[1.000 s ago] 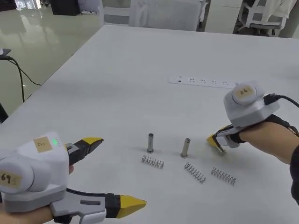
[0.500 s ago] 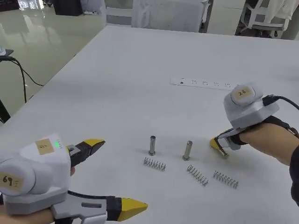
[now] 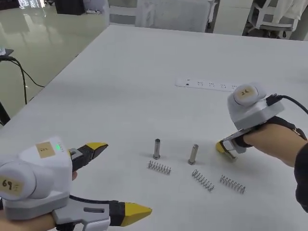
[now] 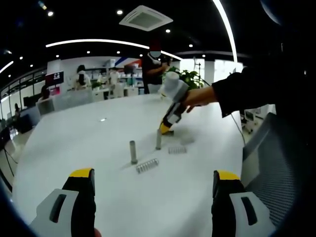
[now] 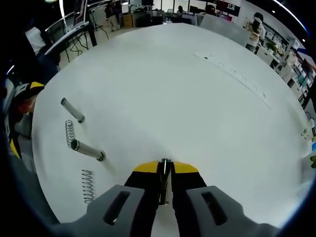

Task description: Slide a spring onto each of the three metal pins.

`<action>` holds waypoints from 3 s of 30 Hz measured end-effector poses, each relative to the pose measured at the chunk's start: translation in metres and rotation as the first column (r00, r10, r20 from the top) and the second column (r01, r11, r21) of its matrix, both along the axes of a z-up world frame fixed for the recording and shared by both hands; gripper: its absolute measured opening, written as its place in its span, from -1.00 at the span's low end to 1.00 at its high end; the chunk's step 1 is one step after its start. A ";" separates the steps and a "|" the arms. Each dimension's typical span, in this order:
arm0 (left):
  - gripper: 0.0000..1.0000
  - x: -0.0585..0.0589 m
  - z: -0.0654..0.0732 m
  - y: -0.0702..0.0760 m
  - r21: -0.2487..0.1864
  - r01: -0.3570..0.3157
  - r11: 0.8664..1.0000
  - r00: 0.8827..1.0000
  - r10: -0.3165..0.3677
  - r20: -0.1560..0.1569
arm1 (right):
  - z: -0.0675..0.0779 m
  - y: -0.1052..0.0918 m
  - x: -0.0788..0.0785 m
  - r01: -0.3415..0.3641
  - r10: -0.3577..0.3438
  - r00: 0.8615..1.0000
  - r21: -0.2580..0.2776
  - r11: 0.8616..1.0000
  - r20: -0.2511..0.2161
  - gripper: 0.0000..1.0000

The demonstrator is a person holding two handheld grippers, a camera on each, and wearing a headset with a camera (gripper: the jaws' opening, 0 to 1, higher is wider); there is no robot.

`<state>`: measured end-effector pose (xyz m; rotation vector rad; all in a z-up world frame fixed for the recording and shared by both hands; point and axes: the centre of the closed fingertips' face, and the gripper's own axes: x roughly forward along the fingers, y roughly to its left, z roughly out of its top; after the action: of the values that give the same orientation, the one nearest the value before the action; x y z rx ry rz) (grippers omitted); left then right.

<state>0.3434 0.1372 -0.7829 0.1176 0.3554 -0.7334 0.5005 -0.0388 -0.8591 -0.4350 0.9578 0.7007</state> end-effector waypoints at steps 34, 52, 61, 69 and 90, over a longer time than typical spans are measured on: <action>0.92 -0.003 0.011 -0.002 -0.003 0.005 1.000 1.000 -0.005 0.027 | 0.040 -0.013 -0.020 0.016 -0.020 0.997 0.052 0.999 0.078 -0.91; 0.92 -0.004 0.012 -0.002 -0.007 0.004 1.000 0.999 -0.003 0.035 | 0.046 -0.016 -0.036 0.021 -0.029 0.995 0.082 0.996 0.096 -0.91; 0.92 -0.005 0.012 -0.001 -0.009 0.005 1.000 0.999 -0.005 0.037 | 0.047 -0.011 -0.045 0.020 -0.031 0.995 0.110 0.994 0.093 -0.91; 0.93 -0.006 0.012 -0.001 -0.008 0.007 1.000 0.999 -0.007 0.037 | 0.044 -0.010 -0.050 0.005 -0.018 0.995 0.128 0.992 0.100 -0.91; 0.93 -0.008 0.012 -0.004 -0.005 0.013 1.000 0.999 -0.013 0.036 | 0.042 -0.017 -0.054 0.015 -0.031 0.995 0.173 0.985 0.093 -0.89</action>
<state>0.3359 0.1330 -0.7708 0.1281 0.3185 -0.7445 0.4463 -0.0562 -0.8168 -0.3021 0.8040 0.7286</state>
